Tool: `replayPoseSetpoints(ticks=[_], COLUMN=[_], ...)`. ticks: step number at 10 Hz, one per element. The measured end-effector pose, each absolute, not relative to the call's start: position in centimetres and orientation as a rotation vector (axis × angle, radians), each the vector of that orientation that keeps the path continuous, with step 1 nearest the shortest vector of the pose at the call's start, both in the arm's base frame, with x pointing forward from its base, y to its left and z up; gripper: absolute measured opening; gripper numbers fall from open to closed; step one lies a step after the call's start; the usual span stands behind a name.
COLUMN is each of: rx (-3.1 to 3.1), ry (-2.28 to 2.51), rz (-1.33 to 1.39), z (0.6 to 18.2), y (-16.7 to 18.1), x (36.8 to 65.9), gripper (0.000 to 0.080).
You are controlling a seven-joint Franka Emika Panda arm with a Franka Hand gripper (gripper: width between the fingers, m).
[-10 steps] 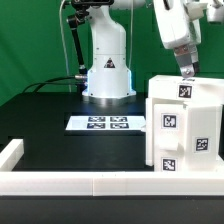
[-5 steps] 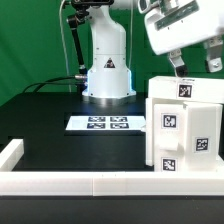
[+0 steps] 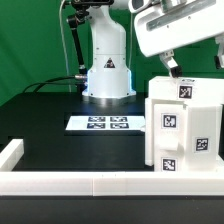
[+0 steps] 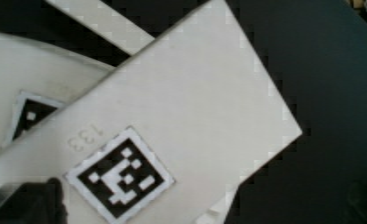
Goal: Assemble cabinet
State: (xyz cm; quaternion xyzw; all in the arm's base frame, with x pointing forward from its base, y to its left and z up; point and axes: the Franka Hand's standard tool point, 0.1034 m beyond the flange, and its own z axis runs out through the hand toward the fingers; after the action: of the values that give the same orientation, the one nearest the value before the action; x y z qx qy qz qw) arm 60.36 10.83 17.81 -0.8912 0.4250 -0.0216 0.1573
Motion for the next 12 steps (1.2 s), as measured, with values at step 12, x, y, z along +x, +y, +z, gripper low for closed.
replayPoseSetpoints(ticks=[12], rx=[-2.954], ry=[-0.478], rz=[-0.241], z=[17.41], y=[10.28], x=[59.91], gripper=[0.0797])
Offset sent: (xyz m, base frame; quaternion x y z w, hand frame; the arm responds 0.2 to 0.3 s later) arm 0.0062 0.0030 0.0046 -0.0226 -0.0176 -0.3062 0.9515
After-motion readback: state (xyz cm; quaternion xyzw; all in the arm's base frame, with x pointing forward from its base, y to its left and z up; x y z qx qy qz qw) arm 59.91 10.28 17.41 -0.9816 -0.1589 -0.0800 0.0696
